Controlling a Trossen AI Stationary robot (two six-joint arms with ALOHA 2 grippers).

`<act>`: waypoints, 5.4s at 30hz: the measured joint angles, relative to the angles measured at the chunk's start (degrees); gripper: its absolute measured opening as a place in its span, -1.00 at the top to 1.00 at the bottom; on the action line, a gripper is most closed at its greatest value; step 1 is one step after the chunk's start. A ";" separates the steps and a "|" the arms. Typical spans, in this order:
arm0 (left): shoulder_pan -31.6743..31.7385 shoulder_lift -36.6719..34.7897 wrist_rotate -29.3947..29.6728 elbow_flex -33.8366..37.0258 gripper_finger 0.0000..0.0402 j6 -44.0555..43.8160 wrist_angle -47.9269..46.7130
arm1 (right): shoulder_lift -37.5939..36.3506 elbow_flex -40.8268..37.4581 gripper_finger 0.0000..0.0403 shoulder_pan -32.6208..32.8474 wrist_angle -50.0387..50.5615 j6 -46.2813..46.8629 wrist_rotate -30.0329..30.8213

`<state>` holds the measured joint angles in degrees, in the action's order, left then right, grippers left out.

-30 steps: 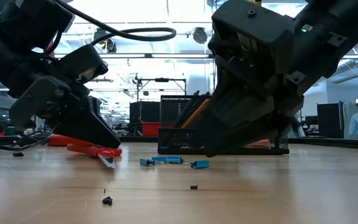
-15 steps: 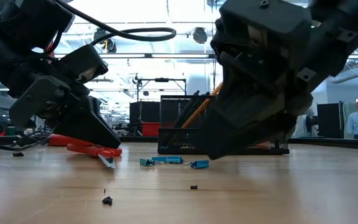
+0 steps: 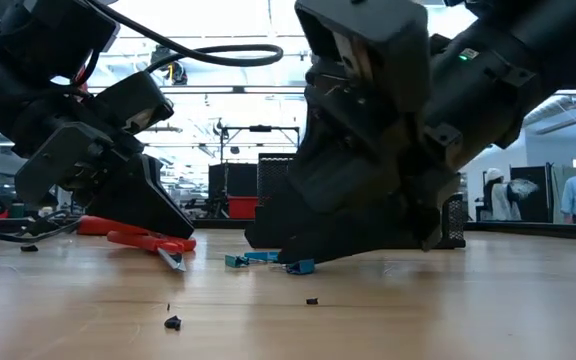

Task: Pick and place office supplies into organizer
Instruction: Put the blue binder clip into the black desk organizer

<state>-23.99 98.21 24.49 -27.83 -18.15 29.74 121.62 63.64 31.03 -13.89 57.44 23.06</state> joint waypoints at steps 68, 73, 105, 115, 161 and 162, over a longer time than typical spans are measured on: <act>0.00 -0.02 0.02 -0.02 0.77 0.02 0.00 | 0.70 -1.75 0.27 3.15 7.49 -11.88 7.97; 0.00 -0.02 0.02 -0.02 0.77 0.00 0.00 | 0.61 -1.70 0.33 2.32 9.48 -9.45 8.85; 0.00 0.00 0.07 -0.07 0.77 0.02 -0.24 | 0.33 -1.55 0.73 -1.03 14.49 -16.73 9.22; 0.00 -0.02 0.13 -0.07 0.77 0.07 -0.31 | -2.43 -1.90 0.96 -1.21 14.42 -21.87 8.78; 0.00 -0.02 0.13 -0.07 0.77 1.46 -0.79 | -11.30 -1.88 0.19 -15.28 7.96 -61.14 -22.02; 0.00 -0.02 0.13 -0.07 0.77 1.49 -0.79 | -11.30 -1.88 0.19 -15.28 7.70 -61.14 -22.04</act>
<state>-23.99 98.19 24.62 -27.90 -16.67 28.95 110.32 61.76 15.75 -6.19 -3.70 1.02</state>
